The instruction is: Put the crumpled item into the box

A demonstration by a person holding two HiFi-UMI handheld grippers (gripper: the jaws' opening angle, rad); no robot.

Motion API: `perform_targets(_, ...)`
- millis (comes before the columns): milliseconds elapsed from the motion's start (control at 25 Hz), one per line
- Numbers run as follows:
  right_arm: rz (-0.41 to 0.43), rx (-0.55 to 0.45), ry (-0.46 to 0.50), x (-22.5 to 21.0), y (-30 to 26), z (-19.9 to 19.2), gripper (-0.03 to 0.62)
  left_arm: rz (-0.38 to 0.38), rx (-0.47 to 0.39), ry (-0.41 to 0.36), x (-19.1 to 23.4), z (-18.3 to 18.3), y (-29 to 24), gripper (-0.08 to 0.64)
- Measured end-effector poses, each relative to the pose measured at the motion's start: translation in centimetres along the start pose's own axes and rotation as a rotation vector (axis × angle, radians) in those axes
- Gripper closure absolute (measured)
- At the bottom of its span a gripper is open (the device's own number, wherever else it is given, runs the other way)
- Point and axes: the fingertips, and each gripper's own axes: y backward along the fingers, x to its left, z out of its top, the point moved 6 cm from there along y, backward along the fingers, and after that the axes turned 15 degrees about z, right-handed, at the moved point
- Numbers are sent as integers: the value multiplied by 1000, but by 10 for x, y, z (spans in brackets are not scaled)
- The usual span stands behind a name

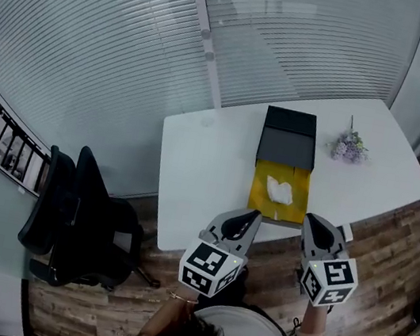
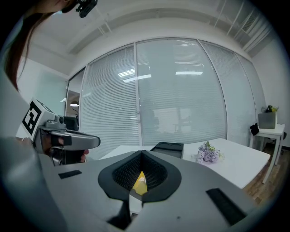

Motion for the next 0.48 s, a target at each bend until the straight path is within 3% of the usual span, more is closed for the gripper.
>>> perform_targets(480,-15,14,-6,-11,-13,-2,566,-3,13,7,9,-3,-15,543)
